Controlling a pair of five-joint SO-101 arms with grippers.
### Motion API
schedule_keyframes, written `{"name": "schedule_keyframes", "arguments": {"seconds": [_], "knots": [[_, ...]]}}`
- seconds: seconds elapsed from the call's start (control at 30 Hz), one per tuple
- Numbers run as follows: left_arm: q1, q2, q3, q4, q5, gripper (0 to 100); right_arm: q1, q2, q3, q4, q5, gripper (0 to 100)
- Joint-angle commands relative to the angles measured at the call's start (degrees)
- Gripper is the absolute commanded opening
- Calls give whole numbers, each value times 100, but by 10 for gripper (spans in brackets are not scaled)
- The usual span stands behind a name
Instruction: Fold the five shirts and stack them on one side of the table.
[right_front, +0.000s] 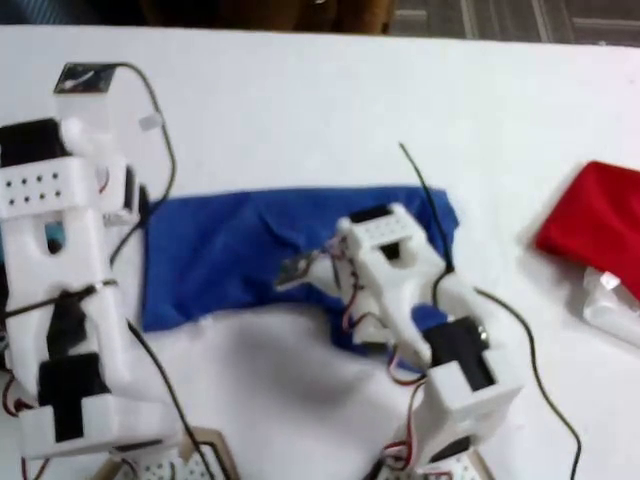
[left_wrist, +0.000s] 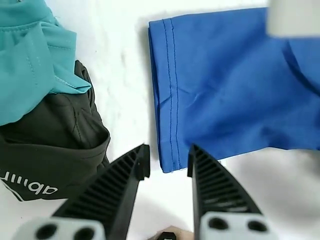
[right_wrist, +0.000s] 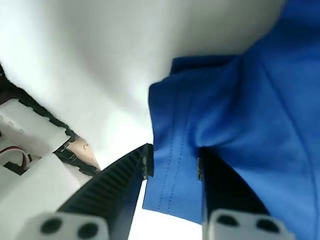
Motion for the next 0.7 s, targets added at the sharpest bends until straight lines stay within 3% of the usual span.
{"name": "schedule_keyframes", "arguments": {"seconds": [0.0,0.23,0.37,0.67], "knots": [[-53,-255,-22,53,-35,151,-48,295,9,-444,-9,173],[-53,-264,-66,53,-35,151,-110,857,-580,-119,-35,166],[-53,-264,-57,62,-35,151,-75,1297,-1240,224,-44,5],[-53,-264,-57,70,-211,151,48,1675,-2514,840,-44,20]]}}
